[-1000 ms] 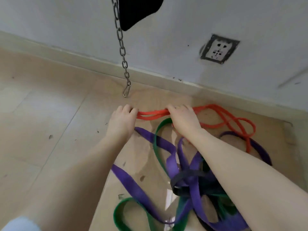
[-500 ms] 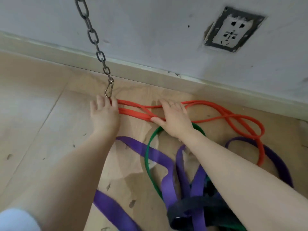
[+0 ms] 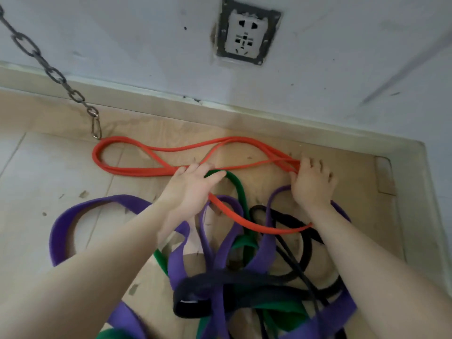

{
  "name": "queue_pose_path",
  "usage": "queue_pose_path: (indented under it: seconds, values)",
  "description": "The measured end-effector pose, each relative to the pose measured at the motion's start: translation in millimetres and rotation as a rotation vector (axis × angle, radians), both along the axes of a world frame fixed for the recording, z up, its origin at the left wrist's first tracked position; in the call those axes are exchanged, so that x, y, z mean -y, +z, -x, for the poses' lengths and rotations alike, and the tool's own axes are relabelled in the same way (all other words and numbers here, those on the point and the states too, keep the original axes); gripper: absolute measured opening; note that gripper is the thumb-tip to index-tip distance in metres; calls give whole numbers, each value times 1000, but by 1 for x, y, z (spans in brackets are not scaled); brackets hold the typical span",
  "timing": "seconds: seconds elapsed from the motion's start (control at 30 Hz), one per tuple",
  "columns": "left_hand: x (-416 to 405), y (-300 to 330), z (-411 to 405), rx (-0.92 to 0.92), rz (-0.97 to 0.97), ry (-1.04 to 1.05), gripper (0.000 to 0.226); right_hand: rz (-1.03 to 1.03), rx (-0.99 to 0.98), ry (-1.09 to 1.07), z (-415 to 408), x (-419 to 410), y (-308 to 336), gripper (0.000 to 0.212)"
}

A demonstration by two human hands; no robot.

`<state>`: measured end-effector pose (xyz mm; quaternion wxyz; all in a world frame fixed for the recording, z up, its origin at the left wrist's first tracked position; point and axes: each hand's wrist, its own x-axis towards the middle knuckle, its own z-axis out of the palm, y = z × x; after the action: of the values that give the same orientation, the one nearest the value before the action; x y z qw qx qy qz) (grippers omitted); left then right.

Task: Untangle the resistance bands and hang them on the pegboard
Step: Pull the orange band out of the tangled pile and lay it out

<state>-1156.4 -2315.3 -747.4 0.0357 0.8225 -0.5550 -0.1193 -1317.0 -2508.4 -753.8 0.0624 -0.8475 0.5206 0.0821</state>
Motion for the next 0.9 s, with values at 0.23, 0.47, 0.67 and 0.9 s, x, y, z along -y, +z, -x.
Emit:
queue_pose_path:
  seconds: [0.23, 0.47, 0.67, 0.9]
  values:
    - [4, 8, -24, 0, -227, -192, 35, -68, 19, 119, -7, 35, 5, 17]
    - [18, 32, -55, -99, 33, 93, 28, 275, 202, 198, -41, 71, 25, 24]
    - [21, 2, -40, -170, -198, 248, 25, 218, 173, 281, -36, 16, 10, 56]
    - [-20, -1, -55, -217, -9, 363, 50, -236, 170, 761, -68, -54, -3, 53]
